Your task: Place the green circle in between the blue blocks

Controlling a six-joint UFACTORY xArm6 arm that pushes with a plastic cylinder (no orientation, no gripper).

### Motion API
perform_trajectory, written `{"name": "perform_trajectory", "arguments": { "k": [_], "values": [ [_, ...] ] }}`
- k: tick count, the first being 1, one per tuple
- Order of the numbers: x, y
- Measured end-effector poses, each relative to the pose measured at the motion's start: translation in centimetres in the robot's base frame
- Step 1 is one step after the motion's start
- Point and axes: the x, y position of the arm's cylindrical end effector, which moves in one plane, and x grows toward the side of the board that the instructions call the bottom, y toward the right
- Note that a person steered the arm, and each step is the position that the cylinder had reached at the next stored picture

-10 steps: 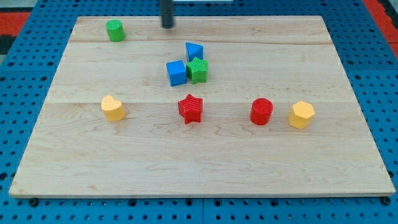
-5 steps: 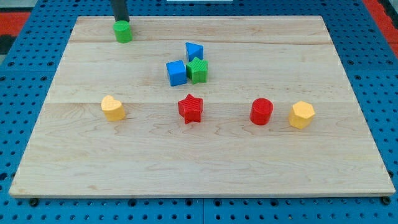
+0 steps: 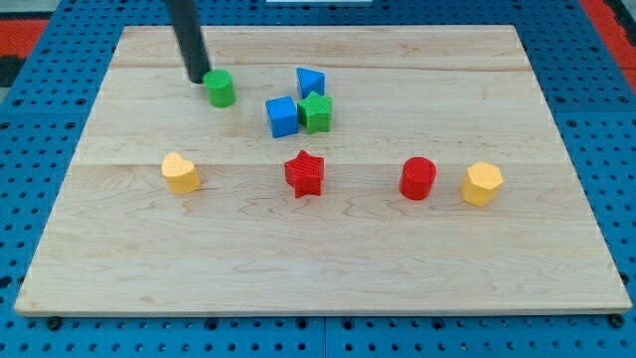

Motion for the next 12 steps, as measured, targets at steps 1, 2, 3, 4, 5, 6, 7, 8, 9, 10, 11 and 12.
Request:
{"name": "perform_trajectory", "arguments": {
  "k": [1, 2, 3, 4, 5, 6, 7, 8, 9, 10, 11, 12],
  "values": [
    [2.3, 0.7],
    [4.0, 0.7],
    [8.1, -4.3],
    [8.3, -2.5],
    [7.3, -2.4],
    [5.2, -0.9],
    [4.7, 0.4],
    [4.7, 0.7],
    [4.8, 1.4],
    [8.3, -0.6],
    [9.0, 3.9],
    [6.6, 5.2]
  ]
}}
